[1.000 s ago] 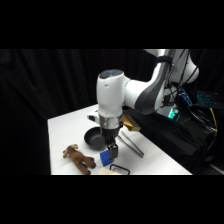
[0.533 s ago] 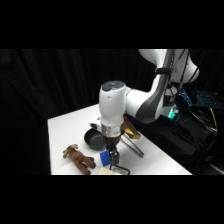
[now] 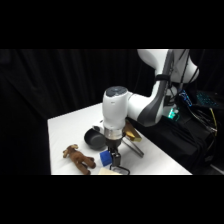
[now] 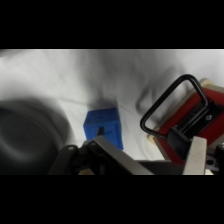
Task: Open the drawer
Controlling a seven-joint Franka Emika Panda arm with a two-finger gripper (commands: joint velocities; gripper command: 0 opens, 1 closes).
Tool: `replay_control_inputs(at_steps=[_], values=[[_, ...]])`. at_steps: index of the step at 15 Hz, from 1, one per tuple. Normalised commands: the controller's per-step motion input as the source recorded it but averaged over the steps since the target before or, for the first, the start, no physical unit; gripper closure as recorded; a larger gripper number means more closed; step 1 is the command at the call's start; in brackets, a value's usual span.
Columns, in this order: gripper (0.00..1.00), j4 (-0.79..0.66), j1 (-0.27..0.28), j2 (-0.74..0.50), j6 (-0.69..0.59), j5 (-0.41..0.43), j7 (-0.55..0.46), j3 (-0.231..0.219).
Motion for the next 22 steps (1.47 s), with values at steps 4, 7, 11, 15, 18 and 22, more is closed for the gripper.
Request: replay_control_inputs(at_steps=[4, 7, 11, 15, 18, 22], values=[[0.00, -0.10, 0.021, 0.03, 0.30, 0.180, -0.10, -0.016], [0.00, -0.04, 0.011, 0.10, 0.27, 0.187, -0.15, -0.001], [0.00, 0.02, 0.002, 0.12, 0.22, 0.198, -0.19, 0.020], [0.00, 0.04, -0.001, 0.09, 0.18, 0.198, -0.21, 0.034], [0.00, 0.04, -0.001, 0.06, 0.16, 0.181, -0.20, 0.025], [0.00, -0.02, 0.018, -0.01, 0.15, 0.148, -0.18, -0.039]])
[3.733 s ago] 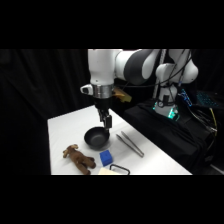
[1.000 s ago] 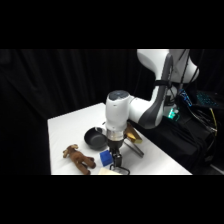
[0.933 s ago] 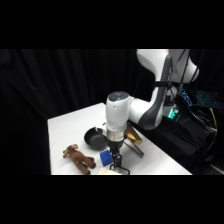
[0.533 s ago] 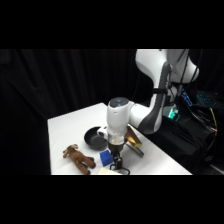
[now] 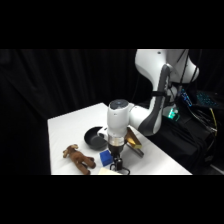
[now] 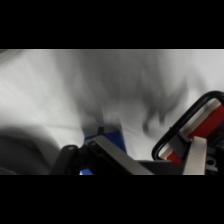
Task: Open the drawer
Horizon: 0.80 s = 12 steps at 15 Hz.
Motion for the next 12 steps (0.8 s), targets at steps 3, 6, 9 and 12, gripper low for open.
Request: replay_control_inputs(at_steps=[3, 6, 9, 12], values=[[0.00, -0.12, -0.017, -0.09, 0.18, 0.133, -0.19, -0.080], [0.00, -0.17, -0.079, -0.12, 0.21, 0.157, -0.23, -0.036], [0.00, -0.19, -0.108, -0.11, 0.22, 0.173, -0.25, 0.003], [0.00, -0.22, -0.095, -0.13, 0.21, 0.155, -0.25, -0.006]])
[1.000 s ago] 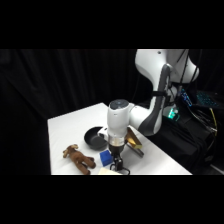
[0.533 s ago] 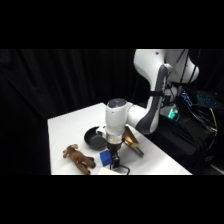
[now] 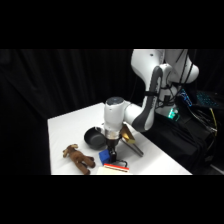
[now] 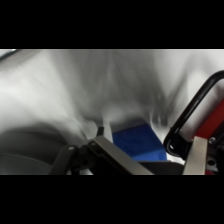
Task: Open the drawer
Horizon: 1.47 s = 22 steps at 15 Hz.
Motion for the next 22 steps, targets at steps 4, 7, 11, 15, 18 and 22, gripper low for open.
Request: replay_control_inputs(at_steps=[4, 7, 11, 15, 18, 22], values=[[0.00, -0.26, -0.054, -0.20, 0.18, 0.134, -0.23, -0.039], [0.00, -0.30, -0.014, -0.29, 0.14, 0.112, -0.20, -0.090], [0.00, -0.30, -0.003, -0.31, 0.12, 0.081, -0.18, -0.110], [0.00, -0.27, 0.022, -0.29, 0.10, 0.034, -0.16, -0.117], [0.00, -0.24, 0.034, -0.29, 0.07, -0.008, -0.14, -0.122], [0.00, -0.23, 0.032, -0.29, 0.04, -0.034, -0.13, -0.092]])
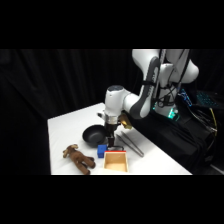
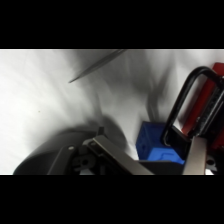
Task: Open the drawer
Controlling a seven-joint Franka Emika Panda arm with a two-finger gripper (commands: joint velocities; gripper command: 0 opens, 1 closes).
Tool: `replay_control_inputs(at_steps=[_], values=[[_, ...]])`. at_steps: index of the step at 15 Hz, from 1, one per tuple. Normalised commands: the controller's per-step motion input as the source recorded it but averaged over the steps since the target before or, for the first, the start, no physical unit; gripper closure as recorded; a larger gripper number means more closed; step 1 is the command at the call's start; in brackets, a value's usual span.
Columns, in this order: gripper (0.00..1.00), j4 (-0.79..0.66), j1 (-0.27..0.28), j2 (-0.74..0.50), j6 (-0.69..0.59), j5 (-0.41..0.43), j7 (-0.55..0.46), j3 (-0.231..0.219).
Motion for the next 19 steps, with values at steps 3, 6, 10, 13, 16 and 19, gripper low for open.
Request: replay_control_inputs(at_steps=[3, 6, 10, 13, 16, 19], values=[[0.00, -0.26, -0.074, -0.43, -0.12, -0.029, -0.24, 0.050], [0.00, -0.32, -0.094, -0.62, -0.29, -0.074, -0.23, 0.082], [0.00, -0.22, -0.115, -0.66, -0.46, -0.148, -0.12, 0.090], [0.00, -0.05, -0.200, -0.57, -0.53, -0.095, -0.13, 0.171], [0.00, 0.10, -0.201, -0.40, -0.52, -0.010, -0.19, 0.178], [0.00, 0.19, -0.161, -0.23, -0.45, 0.086, -0.28, 0.146]])
